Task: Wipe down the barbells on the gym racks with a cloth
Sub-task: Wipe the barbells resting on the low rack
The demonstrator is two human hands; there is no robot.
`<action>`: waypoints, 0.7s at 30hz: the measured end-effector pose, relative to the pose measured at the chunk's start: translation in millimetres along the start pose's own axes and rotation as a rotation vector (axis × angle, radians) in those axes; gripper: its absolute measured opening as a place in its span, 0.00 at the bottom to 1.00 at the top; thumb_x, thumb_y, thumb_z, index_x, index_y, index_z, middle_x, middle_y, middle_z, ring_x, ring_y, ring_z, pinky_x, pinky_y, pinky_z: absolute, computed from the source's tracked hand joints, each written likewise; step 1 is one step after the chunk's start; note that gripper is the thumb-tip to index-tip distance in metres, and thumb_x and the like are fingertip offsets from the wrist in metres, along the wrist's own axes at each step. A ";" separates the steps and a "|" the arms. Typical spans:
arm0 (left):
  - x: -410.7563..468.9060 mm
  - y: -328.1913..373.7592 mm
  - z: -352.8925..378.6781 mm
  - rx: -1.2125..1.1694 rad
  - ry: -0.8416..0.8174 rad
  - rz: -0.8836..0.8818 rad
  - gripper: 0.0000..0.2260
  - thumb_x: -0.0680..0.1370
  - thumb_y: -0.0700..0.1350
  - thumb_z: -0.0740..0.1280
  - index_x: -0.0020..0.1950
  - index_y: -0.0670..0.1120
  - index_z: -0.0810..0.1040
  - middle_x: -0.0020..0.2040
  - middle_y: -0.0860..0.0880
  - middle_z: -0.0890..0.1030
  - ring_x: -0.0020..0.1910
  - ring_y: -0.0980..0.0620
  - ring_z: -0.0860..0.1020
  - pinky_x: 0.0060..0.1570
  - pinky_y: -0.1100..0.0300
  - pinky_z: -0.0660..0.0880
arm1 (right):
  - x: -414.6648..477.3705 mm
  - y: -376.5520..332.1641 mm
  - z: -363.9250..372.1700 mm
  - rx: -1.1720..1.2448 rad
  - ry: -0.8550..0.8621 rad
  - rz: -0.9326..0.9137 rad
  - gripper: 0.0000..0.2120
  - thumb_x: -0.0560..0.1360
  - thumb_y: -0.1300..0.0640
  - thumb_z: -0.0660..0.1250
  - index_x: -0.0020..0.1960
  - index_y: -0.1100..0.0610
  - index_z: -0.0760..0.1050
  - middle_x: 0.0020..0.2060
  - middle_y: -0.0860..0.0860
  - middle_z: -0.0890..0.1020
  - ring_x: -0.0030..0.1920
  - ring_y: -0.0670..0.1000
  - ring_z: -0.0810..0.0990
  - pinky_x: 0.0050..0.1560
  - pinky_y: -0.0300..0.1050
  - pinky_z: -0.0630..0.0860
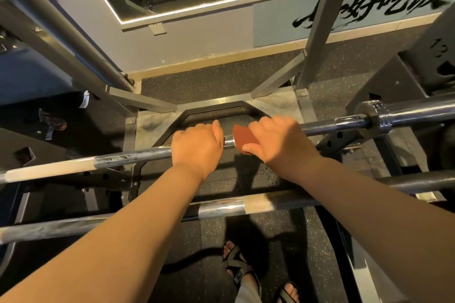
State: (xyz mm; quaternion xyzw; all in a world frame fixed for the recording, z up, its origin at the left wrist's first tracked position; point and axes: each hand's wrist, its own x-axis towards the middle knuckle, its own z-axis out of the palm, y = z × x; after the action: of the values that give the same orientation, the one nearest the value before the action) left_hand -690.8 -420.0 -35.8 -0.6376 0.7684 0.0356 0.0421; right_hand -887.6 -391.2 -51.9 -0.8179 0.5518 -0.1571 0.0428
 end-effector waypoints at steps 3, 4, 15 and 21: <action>6.4 -4.4 -3.7 -0.091 -0.129 0.033 0.16 0.87 0.46 0.48 0.64 0.46 0.74 0.51 0.44 0.80 0.50 0.42 0.79 0.57 0.45 0.73 | 0.4 0.0 -1.1 -0.006 -0.019 -0.003 0.25 0.77 0.36 0.57 0.49 0.57 0.79 0.38 0.53 0.79 0.36 0.54 0.74 0.37 0.47 0.66; 10.6 -4.9 -7.9 -0.072 -0.167 0.060 0.16 0.86 0.46 0.49 0.67 0.46 0.73 0.53 0.44 0.80 0.53 0.42 0.79 0.59 0.46 0.72 | -0.7 1.4 0.3 -0.001 -0.005 -0.007 0.25 0.77 0.36 0.58 0.50 0.57 0.79 0.38 0.53 0.80 0.36 0.54 0.74 0.37 0.48 0.67; -1.8 0.2 -3.7 -0.037 -0.038 0.048 0.27 0.86 0.54 0.46 0.33 0.47 0.74 0.30 0.49 0.74 0.30 0.49 0.73 0.36 0.54 0.74 | -7.3 2.5 -17.1 -0.075 -0.072 -0.046 0.07 0.79 0.56 0.67 0.43 0.54 0.75 0.35 0.51 0.76 0.35 0.53 0.74 0.39 0.51 0.77; -3.4 -1.1 1.9 0.072 0.071 0.125 0.25 0.85 0.52 0.46 0.33 0.47 0.72 0.28 0.51 0.68 0.28 0.47 0.71 0.32 0.55 0.69 | 3.0 -24.6 -12.4 -0.121 -0.122 0.174 0.16 0.81 0.52 0.48 0.40 0.53 0.69 0.35 0.51 0.71 0.38 0.57 0.72 0.42 0.51 0.64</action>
State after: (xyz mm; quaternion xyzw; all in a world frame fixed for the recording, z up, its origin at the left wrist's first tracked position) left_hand -689.1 -416.7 -37.4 -0.5875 0.8084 -0.0121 0.0351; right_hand -868.5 -383.1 -33.6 -0.7759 0.6257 -0.0692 0.0404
